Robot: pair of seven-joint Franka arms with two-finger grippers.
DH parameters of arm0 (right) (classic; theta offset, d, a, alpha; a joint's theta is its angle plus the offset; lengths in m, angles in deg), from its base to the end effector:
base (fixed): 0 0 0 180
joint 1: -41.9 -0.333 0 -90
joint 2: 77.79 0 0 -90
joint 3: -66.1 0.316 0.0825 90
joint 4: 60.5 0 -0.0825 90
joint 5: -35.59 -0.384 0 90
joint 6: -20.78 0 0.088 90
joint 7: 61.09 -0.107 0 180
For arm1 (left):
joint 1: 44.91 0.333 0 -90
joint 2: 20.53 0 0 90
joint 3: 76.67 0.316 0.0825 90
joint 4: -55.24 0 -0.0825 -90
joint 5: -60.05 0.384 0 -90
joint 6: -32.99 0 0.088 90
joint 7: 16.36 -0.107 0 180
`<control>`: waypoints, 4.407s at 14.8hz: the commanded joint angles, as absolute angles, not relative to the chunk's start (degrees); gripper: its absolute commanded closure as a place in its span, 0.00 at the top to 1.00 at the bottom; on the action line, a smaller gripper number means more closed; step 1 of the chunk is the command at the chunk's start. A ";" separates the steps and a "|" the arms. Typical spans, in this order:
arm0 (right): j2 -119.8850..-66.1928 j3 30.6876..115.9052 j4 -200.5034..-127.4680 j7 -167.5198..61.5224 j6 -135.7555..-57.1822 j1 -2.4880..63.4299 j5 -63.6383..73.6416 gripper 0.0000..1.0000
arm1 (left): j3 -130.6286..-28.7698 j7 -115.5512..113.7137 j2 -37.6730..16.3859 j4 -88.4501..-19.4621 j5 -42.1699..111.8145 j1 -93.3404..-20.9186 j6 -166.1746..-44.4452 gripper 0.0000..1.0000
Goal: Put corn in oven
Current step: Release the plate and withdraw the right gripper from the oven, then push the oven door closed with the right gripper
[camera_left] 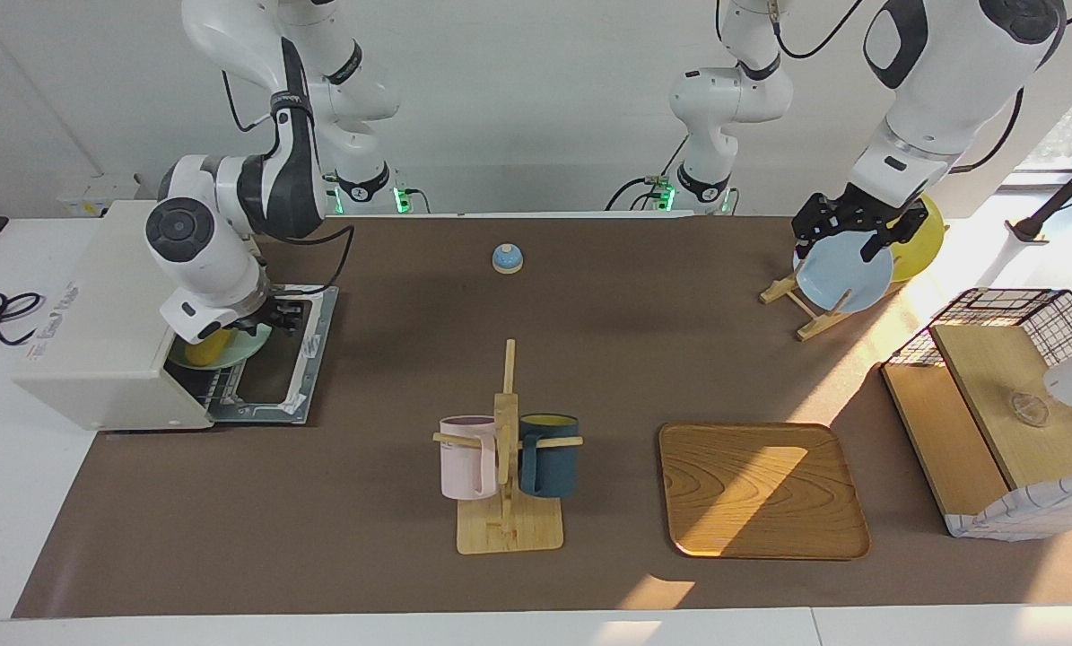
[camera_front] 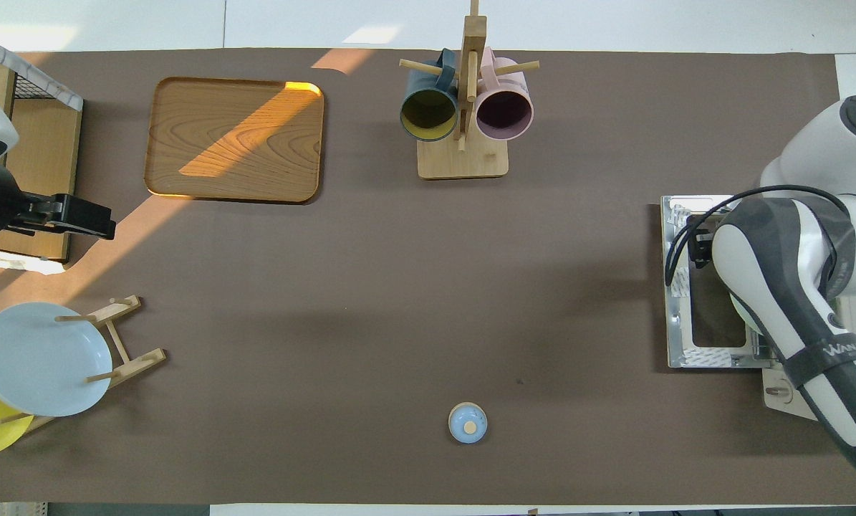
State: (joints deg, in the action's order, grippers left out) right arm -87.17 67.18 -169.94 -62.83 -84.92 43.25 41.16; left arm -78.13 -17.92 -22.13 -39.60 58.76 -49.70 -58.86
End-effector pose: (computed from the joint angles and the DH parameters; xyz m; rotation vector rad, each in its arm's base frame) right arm 0.5707 -0.0107 0.3946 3.0320 0.0032 -0.3467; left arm 0.5435 -0.0621 0.6028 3.1134 -0.2109 -0.0392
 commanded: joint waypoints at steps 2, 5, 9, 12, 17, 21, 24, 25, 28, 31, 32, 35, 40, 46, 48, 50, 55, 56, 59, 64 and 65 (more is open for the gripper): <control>-86.83 67.50 -175.01 -68.80 -93.99 39.97 38.93 0.55 | -78.69 -17.42 -23.78 -41.35 59.87 -48.96 -59.74 1.00; -88.50 67.50 -177.65 -73.03 -99.36 37.42 38.93 0.55 | -78.69 -17.42 -23.78 -41.35 59.87 -48.96 -59.74 1.00; -89.65 67.41 -178.80 -73.04 -101.04 37.59 38.93 0.55 | -78.69 -17.33 -23.78 -41.35 59.87 -48.96 -59.74 1.00; -89.39 67.41 -180.55 -72.78 -102.35 38.11 39.02 0.55 | -78.69 -17.33 -23.78 -41.35 59.87 -48.96 -59.74 1.00; -89.12 67.33 -181.34 -72.77 -102.44 38.12 39.19 0.48 | -78.69 -17.42 -23.78 -41.35 59.87 -48.96 -59.74 1.00; -89.47 67.33 -181.61 -72.77 -102.53 38.20 39.19 0.03 | -78.69 -17.42 -23.78 -41.35 59.87 -48.96 -59.74 1.00; -89.56 67.33 -181.52 -72.60 -101.92 38.12 40.07 0.00 | -78.69 -17.42 -23.78 -41.35 59.87 -48.96 -59.74 1.00; -89.56 67.24 -181.35 -72.08 -101.31 38.12 40.42 0.00 | -78.69 -17.42 -23.78 -41.35 59.87 -48.96 -59.74 1.00; -89.47 67.15 -181.00 -70.23 -99.46 38.38 42.71 0.00 | -78.69 -17.42 -23.78 -41.35 59.87 -48.96 -59.74 1.00; -89.21 67.06 -180.12 -69.44 -96.57 38.47 44.37 0.00 | -78.69 -17.42 -23.78 -41.35 59.87 -48.96 -59.74 1.00; -89.12 66.98 -179.51 -68.39 -95.77 38.56 44.82 0.00 | -78.69 -17.42 -23.78 -41.35 59.87 -48.96 -59.74 1.00; -88.95 66.97 -175.91 -64.35 -91.04 40.49 45.00 0.00 | -78.69 -17.42 -23.78 -41.35 59.87 -48.96 -59.74 1.00; -87.37 66.89 -169.86 -59.25 -81.64 42.33 45.26 0.00 | -78.61 -17.33 -23.78 -41.35 59.87 -48.96 -59.74 1.00; -85.00 66.89 -164.65 -49.15 -74.15 48.56 45.79 0.00 | -78.69 -17.42 -23.78 -41.35 59.87 -48.96 -59.74 1.00; -84.21 66.89 -164.65 -47.64 -73.97 49.45 45.79 0.00 | -78.69 -17.42 -23.78 -41.35 59.87 -48.96 -59.74 1.00; -83.24 66.89 -164.38 -47.20 -72.57 49.63 45.79 0.00 | -78.69 -17.42 -23.78 -41.35 59.87 -48.96 -59.74 1.00; -80.60 66.80 -164.38 -44.65 -70.63 50.68 46.14 0.00 | -78.69 -17.33 -23.78 -41.35 59.87 -48.96 -59.74 1.00; -80.25 66.80 -164.38 -43.69 -70.45 50.86 47.01 0.00 | -78.69 -17.33 -23.78 -41.35 59.87 -48.96 -59.74 1.00; -79.81 66.62 -164.38 -41.48 -70.01 52.09 46.85 0.00 | -78.69 -17.42 -23.78 -41.35 59.87 -48.96 -59.74 1.00; -79.11 67.59 -167.18 -50.53 -76.05 50.08 38.67 0.00 | -78.69 -17.42 -23.78 -41.35 59.87 -48.96 -59.74 1.00; -78.58 67.50 -168.94 -50.89 -78.25 49.37 38.49 0.00 | -78.69 -17.42 -23.78 -41.35 59.87 -48.96 -59.74 1.00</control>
